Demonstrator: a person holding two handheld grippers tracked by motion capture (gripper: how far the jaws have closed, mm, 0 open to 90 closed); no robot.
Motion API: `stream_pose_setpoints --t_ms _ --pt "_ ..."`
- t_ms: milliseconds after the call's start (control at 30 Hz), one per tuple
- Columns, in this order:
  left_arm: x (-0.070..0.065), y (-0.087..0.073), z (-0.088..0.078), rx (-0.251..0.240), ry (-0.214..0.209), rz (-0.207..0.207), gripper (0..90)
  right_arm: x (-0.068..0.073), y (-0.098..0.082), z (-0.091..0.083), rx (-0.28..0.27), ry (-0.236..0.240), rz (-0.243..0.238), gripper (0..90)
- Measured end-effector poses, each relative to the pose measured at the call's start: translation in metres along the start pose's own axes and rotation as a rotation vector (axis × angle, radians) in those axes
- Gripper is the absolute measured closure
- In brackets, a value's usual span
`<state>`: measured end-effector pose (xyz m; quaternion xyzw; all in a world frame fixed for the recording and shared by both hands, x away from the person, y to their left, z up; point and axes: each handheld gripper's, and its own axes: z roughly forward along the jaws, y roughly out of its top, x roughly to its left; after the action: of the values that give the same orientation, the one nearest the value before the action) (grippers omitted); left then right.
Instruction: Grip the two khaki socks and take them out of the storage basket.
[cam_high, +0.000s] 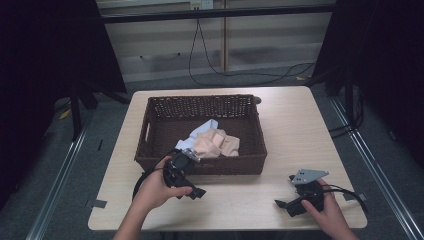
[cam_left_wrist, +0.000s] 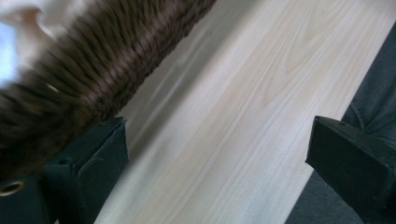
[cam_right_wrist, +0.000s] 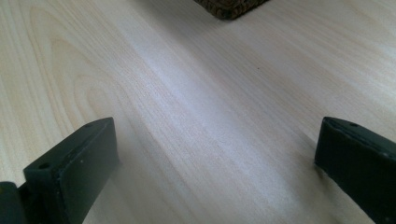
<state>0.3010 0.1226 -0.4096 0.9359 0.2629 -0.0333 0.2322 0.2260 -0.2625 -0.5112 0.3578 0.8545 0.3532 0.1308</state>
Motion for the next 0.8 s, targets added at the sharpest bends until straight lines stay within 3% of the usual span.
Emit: stream_pose_setpoints --t_ms 633,800 --pt "0.01 0.035 -0.044 0.02 -0.022 -0.02 5.2 0.0 0.0 0.0 0.0 0.0 0.0 0.0" --pt "0.017 0.047 -0.052 0.008 -0.017 -0.052 5.2 0.0 0.0 0.0 0.0 0.0 0.0 0.0"
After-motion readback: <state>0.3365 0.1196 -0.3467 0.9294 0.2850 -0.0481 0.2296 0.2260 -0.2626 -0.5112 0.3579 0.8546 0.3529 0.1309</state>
